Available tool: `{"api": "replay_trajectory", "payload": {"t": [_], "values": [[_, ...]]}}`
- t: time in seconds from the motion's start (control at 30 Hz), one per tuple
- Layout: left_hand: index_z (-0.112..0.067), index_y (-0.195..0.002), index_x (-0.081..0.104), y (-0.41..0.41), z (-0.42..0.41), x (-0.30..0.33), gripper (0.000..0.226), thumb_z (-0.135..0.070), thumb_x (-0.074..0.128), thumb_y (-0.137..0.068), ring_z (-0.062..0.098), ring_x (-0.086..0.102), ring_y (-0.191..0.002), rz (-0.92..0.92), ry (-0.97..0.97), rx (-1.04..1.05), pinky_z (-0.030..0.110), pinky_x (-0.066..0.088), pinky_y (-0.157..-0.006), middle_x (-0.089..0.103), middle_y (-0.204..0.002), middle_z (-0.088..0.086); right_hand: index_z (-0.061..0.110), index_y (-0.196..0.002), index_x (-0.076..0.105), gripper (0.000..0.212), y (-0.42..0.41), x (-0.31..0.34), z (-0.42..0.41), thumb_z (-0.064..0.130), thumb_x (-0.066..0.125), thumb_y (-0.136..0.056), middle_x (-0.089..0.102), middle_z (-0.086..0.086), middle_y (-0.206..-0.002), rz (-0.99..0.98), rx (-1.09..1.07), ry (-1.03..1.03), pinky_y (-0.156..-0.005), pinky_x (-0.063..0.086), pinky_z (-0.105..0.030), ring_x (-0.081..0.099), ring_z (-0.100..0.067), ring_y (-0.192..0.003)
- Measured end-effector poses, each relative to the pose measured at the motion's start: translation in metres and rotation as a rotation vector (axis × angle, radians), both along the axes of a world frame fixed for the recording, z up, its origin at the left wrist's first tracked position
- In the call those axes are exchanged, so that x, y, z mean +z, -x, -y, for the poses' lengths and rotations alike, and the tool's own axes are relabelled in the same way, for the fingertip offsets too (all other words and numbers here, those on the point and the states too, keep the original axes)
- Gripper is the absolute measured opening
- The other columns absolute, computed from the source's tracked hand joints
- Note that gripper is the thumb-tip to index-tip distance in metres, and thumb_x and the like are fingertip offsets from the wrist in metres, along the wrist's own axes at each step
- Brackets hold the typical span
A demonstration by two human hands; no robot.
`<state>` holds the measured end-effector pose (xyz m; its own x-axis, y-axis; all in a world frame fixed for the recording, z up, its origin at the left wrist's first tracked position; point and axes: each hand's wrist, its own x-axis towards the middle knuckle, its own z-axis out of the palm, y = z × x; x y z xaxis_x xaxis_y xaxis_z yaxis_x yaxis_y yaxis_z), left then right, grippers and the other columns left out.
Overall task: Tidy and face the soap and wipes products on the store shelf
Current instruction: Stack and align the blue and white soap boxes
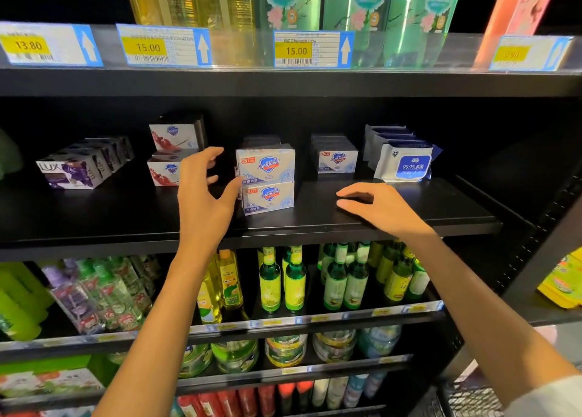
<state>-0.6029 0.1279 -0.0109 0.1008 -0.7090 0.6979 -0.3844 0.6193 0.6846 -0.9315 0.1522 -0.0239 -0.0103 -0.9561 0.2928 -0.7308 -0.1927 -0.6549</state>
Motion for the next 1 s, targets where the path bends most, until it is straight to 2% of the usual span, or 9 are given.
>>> {"api": "replay_trajectory", "payload": {"t": [0.1,0.2,0.3,0.4,0.5,0.57,0.63,0.77,1.0], "values": [[-0.011,-0.125,0.062,0.007,-0.026,-0.015,0.033,-0.013,0.074,-0.095,0.012,0.056,-0.112,0.072,0.144,0.079,0.022,0.048,-0.093,0.056,-0.120,-0.002,0.029,-0.122,0.074,0.029,0.000,0.002,0.014,0.038,0.076,-0.094,0.074,0.011,-0.118,0.055,-0.077,0.048,-0.102,0.053,-0.029,0.068,-0.003,-0.109],[-0.011,-0.120,0.065,0.022,-0.039,-0.033,0.023,-0.021,0.071,-0.099,0.018,0.059,-0.108,0.283,0.164,-0.043,0.028,0.048,-0.092,0.061,-0.116,0.001,0.020,-0.131,0.067,0.040,-0.004,0.010,0.031,0.034,0.076,-0.094,0.071,0.000,-0.127,0.048,-0.154,0.090,-0.096,0.050,-0.027,0.066,-0.016,-0.117],[-0.019,-0.132,0.065,0.038,-0.034,-0.046,0.038,-0.042,0.064,-0.102,0.015,0.059,-0.118,0.582,0.055,-0.253,0.032,0.048,-0.101,0.064,-0.125,-0.004,0.007,-0.136,0.059,0.051,-0.010,0.019,0.052,0.033,0.076,-0.095,0.066,-0.013,-0.135,0.050,-0.310,0.069,-0.091,0.045,-0.028,0.064,-0.029,-0.122],[-0.019,-0.144,0.061,0.045,-0.025,-0.056,0.054,-0.051,0.059,-0.101,0.017,0.054,-0.132,0.783,0.018,-0.263,0.032,0.041,-0.112,0.061,-0.142,-0.001,0.000,-0.134,0.061,0.053,-0.011,0.022,0.074,0.034,0.075,-0.096,0.068,-0.021,-0.129,0.055,-0.420,0.023,-0.085,0.047,-0.030,0.066,-0.034,-0.115],[-0.023,-0.142,0.064,0.046,-0.021,-0.063,0.043,-0.041,0.062,-0.103,0.017,0.056,-0.133,0.818,0.071,-0.177,0.034,0.047,-0.108,0.061,-0.145,-0.004,0.008,-0.148,0.048,0.063,-0.010,0.022,0.094,0.023,0.077,-0.095,0.062,-0.021,-0.137,0.091,-0.440,0.015,-0.088,0.046,-0.029,0.063,-0.035,-0.121],[-0.025,-0.139,0.066,0.046,-0.022,-0.065,0.039,-0.035,0.066,-0.102,0.017,0.061,-0.128,0.799,0.111,-0.121,0.037,0.055,-0.099,0.064,-0.142,-0.005,0.014,-0.156,0.038,0.080,-0.009,0.025,0.106,0.019,0.083,-0.089,0.055,-0.019,-0.146,0.117,-0.435,0.015,-0.098,0.046,-0.031,0.057,-0.036,-0.130],[-0.026,-0.143,0.063,0.047,-0.021,-0.066,0.043,-0.038,0.065,-0.102,0.016,0.060,-0.131,0.780,0.080,-0.099,0.037,0.055,-0.100,0.063,-0.145,-0.005,0.015,-0.158,0.033,0.089,-0.006,0.027,0.119,0.023,0.085,-0.087,0.051,-0.018,-0.151,0.131,-0.434,-0.048,-0.109,0.043,-0.039,0.053,-0.038,-0.136],[-0.026,-0.144,0.061,0.048,-0.022,-0.066,0.043,-0.040,0.061,-0.104,0.016,0.057,-0.137,0.780,0.039,-0.096,0.038,0.052,-0.105,0.061,-0.148,-0.005,0.010,-0.155,0.038,0.076,0.004,0.022,0.136,0.036,0.076,-0.094,0.050,-0.019,-0.153,-0.057,-0.490,-0.109,-0.115,0.035,-0.039,0.048,-0.038,-0.140],[-0.025,-0.141,0.065,0.050,-0.022,-0.066,0.041,-0.038,0.065,-0.102,0.017,0.061,-0.133,0.771,0.035,-0.083,0.038,0.054,-0.101,0.065,-0.144,-0.004,0.005,-0.133,0.062,0.053,0.003,0.020,0.128,0.037,0.077,-0.094,0.067,-0.016,-0.133,0.020,-0.449,-0.059,-0.101,0.047,-0.034,0.063,-0.033,-0.124]]}}
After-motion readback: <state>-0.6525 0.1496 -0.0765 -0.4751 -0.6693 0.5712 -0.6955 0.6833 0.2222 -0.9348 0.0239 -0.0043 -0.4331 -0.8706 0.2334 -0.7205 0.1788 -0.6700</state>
